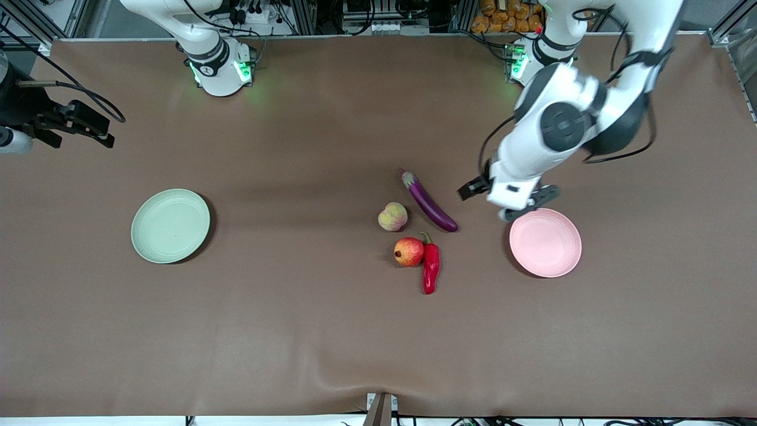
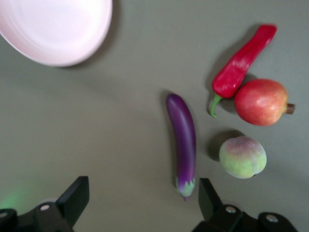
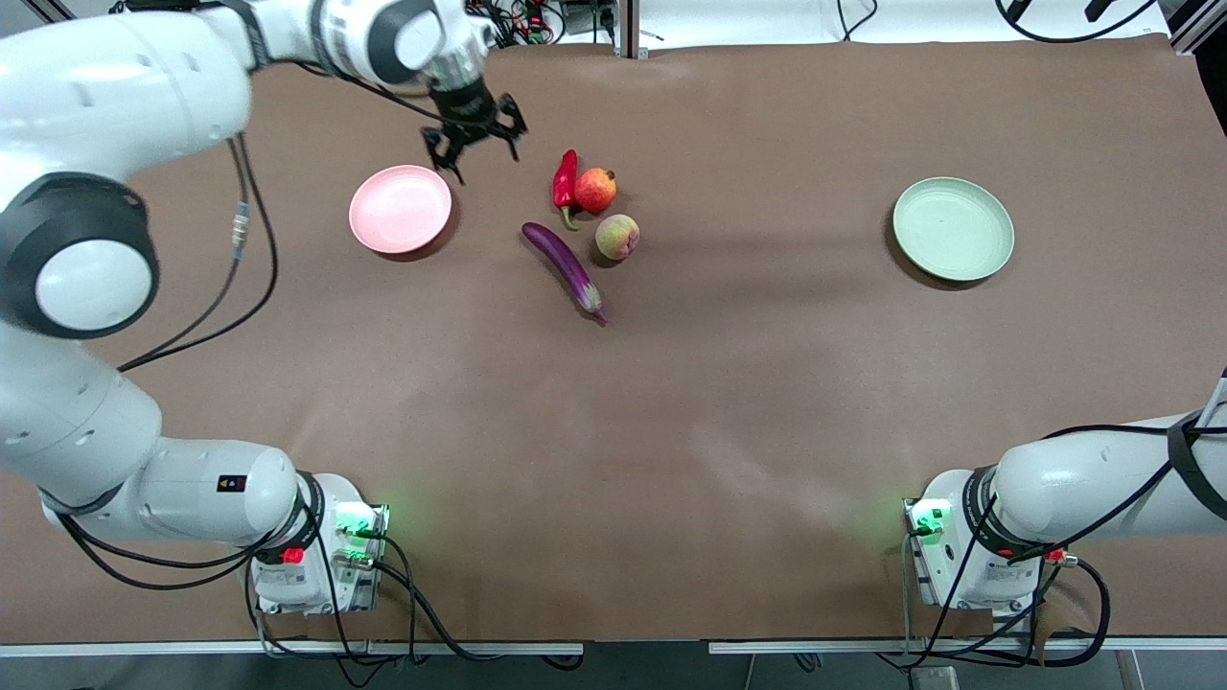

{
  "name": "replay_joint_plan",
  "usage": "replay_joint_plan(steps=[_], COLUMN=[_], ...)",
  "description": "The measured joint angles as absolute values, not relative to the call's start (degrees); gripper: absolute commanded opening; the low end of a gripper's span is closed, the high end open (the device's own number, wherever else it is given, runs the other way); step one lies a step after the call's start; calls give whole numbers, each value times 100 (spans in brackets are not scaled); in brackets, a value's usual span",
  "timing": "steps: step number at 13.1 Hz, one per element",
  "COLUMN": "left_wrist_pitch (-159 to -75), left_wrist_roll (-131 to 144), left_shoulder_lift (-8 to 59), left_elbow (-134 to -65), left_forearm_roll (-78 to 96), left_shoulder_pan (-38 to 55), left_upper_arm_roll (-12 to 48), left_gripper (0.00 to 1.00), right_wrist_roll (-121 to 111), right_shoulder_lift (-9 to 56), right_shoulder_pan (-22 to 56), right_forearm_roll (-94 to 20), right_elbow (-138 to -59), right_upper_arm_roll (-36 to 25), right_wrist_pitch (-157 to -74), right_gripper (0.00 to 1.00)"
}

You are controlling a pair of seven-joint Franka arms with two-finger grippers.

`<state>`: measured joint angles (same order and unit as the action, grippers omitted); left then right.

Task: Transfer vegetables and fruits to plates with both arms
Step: 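Reach the left gripper down and grasp the purple eggplant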

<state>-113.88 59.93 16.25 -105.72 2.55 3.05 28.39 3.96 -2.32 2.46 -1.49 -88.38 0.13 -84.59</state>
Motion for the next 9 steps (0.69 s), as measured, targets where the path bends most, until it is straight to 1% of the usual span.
replay_joint_plan(steps=[6,9], left_wrist_pitch=[-12389,-12819], left_wrist_roll=[7178,7811], left_shoulder_lift=[2604,3058], left_elbow=[-10625,-10657], left_forearm_roll=[216,-230], left_shoulder_pan=[837,1030], left_upper_arm_roll=[2835,2832], left_gripper=[100,100], right_wrist_roll=[396,396], right_shoulder_lift=[-226,-155], right_shoulder_pan=[245,243], right_forearm_roll=[-149,-149], right_elbow=[-8840,-8841], right_upper_arm_roll=[5,0], right_wrist_pitch=[-8458,-8456], right_gripper=[100,100])
